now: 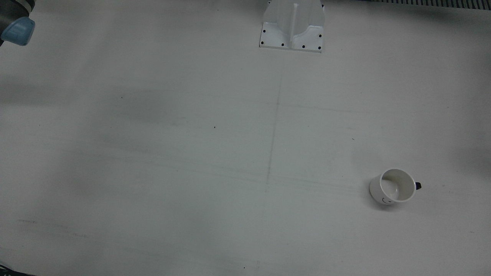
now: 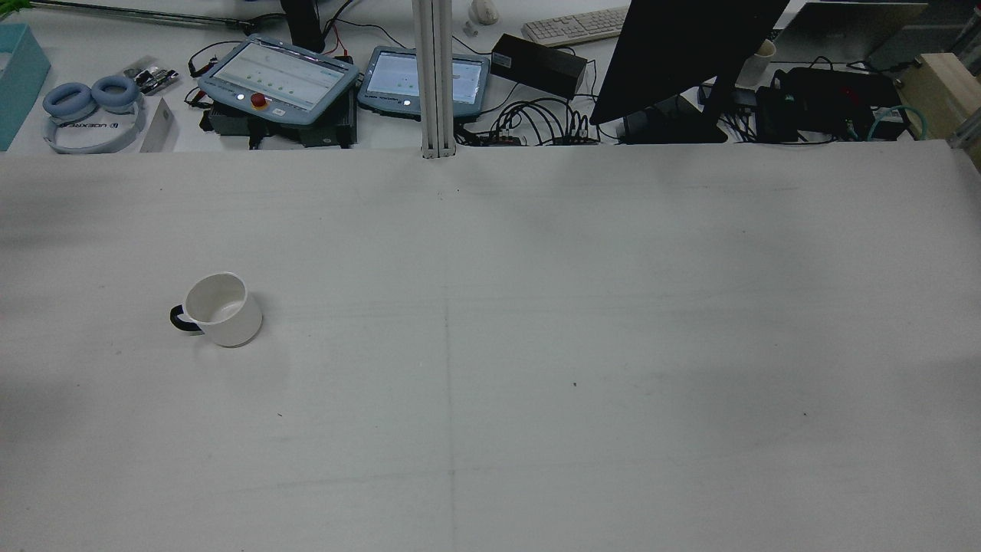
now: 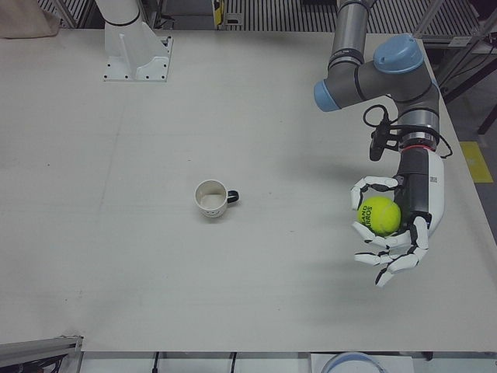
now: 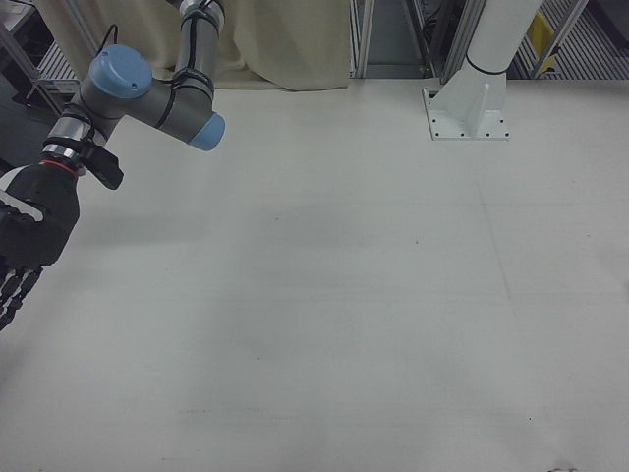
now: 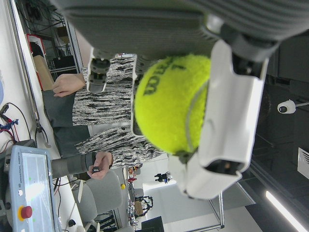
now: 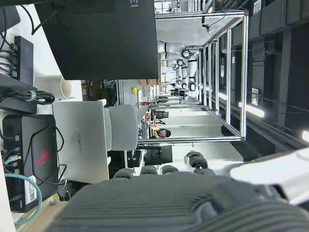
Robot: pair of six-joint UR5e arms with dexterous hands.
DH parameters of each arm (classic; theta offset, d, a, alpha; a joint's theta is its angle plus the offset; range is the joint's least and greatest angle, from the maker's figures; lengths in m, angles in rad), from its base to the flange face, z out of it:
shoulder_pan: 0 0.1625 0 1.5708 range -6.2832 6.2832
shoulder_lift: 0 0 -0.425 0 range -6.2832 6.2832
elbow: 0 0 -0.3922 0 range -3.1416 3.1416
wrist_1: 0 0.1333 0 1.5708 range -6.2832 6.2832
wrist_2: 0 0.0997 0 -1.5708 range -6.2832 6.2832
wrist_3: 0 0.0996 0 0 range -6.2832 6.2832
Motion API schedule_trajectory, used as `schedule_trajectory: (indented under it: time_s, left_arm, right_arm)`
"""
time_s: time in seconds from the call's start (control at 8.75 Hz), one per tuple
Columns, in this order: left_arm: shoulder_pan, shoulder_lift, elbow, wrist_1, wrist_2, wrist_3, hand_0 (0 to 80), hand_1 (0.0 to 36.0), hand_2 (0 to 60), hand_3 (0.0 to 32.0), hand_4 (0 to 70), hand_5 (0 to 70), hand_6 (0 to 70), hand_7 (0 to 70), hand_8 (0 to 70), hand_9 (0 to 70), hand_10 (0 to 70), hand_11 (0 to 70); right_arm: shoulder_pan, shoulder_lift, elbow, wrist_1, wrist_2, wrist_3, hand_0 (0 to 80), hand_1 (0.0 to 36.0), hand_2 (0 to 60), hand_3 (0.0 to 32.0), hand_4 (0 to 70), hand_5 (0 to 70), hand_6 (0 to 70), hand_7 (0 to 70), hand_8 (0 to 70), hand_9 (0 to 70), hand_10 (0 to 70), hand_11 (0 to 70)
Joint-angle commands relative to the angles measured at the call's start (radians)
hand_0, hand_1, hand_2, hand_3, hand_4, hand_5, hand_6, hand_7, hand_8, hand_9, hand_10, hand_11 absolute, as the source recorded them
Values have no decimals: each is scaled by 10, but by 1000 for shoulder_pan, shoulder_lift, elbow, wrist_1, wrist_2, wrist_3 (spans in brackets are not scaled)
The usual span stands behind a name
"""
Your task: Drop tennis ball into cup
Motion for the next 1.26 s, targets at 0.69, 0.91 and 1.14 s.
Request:
schedule_trajectory:
  time_s: [0.69,0.91,1.14]
  left_arm:
    - [237,-23,-125,9,2,-1,800,360,532,226,6,294,700,579,335,300,80,158]
    - [323,-23,-142,9,2,10,800,360,511,244,0,279,674,579,329,301,76,152]
    - [428,-23,-142,12,-5,33,800,360,527,250,0,294,700,558,342,297,71,144]
  right_arm:
    - [0,0,0,0,0,0,0,0,0,0,0,0,0,0,0,0,0,0]
    - [0,0,1,0,0,0,0,0,0,0,0,0,0,0,0,0,0,0]
    - [0,0,1,0,0,0,0,0,0,0,0,0,0,0,0,0,0,0]
